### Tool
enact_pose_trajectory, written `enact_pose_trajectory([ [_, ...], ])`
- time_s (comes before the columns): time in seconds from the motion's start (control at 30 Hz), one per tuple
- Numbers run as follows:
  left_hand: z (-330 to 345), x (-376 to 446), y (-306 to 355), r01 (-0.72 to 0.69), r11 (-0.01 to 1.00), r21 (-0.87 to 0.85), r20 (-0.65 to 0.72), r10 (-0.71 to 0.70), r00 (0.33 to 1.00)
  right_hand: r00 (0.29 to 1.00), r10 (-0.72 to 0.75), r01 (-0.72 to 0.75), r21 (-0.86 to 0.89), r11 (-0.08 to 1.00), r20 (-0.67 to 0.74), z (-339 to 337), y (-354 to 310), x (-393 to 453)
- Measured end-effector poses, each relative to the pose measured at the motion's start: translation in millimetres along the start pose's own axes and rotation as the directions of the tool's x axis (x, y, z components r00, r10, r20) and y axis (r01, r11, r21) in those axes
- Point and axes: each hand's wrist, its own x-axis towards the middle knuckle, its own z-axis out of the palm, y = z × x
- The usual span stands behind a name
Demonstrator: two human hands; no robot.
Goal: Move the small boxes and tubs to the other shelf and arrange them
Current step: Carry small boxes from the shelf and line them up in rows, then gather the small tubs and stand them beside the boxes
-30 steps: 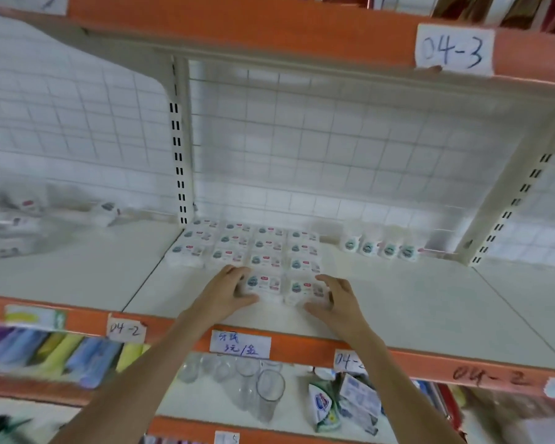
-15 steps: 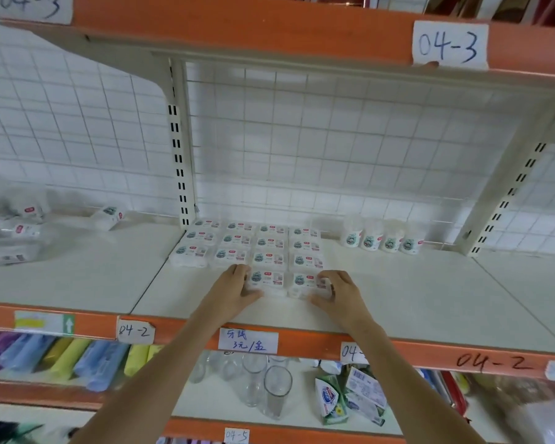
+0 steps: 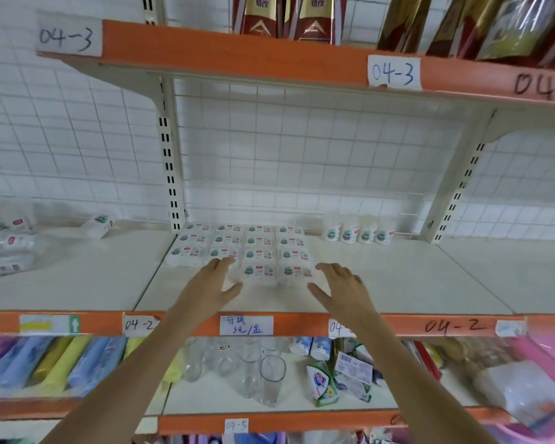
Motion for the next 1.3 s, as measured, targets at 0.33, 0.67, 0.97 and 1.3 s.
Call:
enact_pose_trajectory([
  [0.33, -34.2, -120.5, 26.5, -0.109, 0.892, 0.438, -0.128, 0.182, 0.975, 0.99, -0.126, 0.118, -0.114, 0.986, -0.061, -33.0, 2.7, -111.9],
  [0.67, -53.6, -305.7, 5.7, 0.231, 0.907, 0.353, -0.109, -0.205, 0.973, 0.939, -0.327, 0.324, 0.042, 0.945, 0.111, -10.4, -75.9, -180.8],
  [0.97, -140.9, -443.4, -52.2, 0.649, 0.725, 0.229, -0.356, -0.558, 0.749, 0.734, -0.655, 0.616, 0.231, 0.753, 0.18, 20.0, -236.9, -169.5],
  [1.3, -232.1, -470.5, -177.9, 0.713, 0.67, 0.208, -0.486, -0.562, 0.67, 0.673, -0.724, 0.656, 0.332, 0.678, 0.148, 53.7, -412.3, -108.7],
])
